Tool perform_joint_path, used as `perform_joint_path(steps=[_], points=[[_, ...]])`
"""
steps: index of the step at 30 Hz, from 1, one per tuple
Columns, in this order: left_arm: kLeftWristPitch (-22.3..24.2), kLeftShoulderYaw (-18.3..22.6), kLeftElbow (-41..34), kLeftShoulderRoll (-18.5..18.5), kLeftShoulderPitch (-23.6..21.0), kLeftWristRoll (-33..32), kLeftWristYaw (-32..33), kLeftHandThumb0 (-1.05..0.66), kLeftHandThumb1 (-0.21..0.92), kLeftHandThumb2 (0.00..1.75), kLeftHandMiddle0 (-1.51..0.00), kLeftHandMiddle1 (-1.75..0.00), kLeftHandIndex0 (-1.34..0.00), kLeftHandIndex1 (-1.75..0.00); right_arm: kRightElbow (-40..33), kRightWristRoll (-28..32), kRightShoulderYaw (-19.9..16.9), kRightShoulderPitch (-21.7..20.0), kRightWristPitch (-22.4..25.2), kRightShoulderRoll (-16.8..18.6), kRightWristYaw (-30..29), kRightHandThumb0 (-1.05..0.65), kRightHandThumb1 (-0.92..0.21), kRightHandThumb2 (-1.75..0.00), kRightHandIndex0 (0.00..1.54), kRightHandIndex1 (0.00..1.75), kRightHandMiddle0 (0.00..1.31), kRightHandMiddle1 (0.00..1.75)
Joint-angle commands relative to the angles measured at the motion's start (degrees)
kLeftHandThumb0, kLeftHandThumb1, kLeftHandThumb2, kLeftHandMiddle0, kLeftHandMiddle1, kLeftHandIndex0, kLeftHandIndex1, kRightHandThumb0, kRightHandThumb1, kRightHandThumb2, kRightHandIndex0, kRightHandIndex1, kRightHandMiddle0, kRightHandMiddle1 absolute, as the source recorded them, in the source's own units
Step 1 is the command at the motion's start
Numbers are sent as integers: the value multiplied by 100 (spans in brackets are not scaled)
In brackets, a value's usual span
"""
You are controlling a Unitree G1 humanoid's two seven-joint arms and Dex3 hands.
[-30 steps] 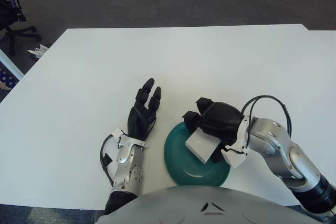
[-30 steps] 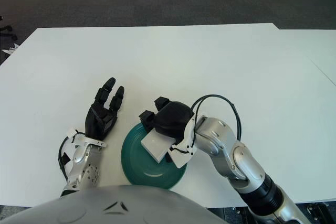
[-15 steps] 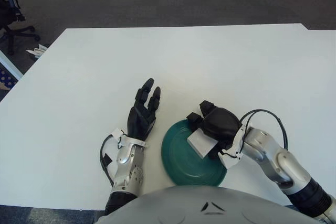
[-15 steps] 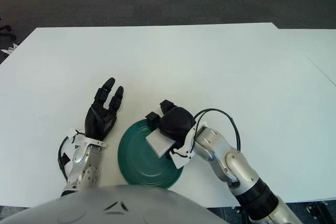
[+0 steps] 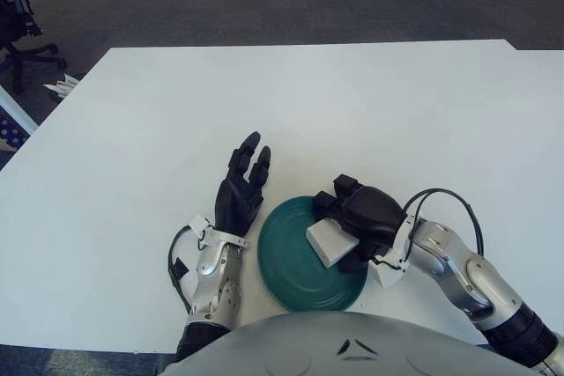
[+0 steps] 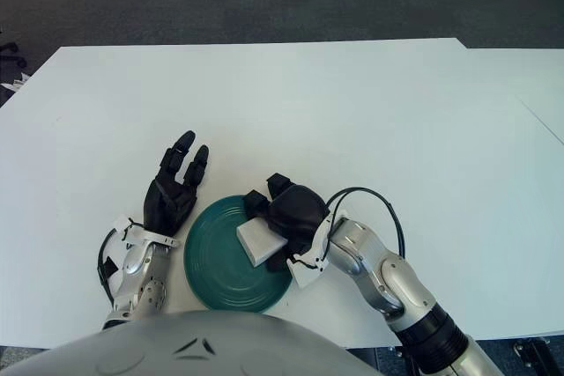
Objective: Put the charger into the plate.
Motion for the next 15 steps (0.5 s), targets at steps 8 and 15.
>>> perform_joint_path(steps=[8,15], points=[[-212,-173,200,-499,269,185,17,-101,92,112,-17,0,0,-52,-884,-52,-335,324,608,355,109,-105,-92,-107,26,29,0,73],[-1004,-300,346,-568,167,453,-78,-101,92,115,-20,-1,0,-60,-1469,-359,-490,404,1124,679,225,-105,-92,-104,32,10,0,56]])
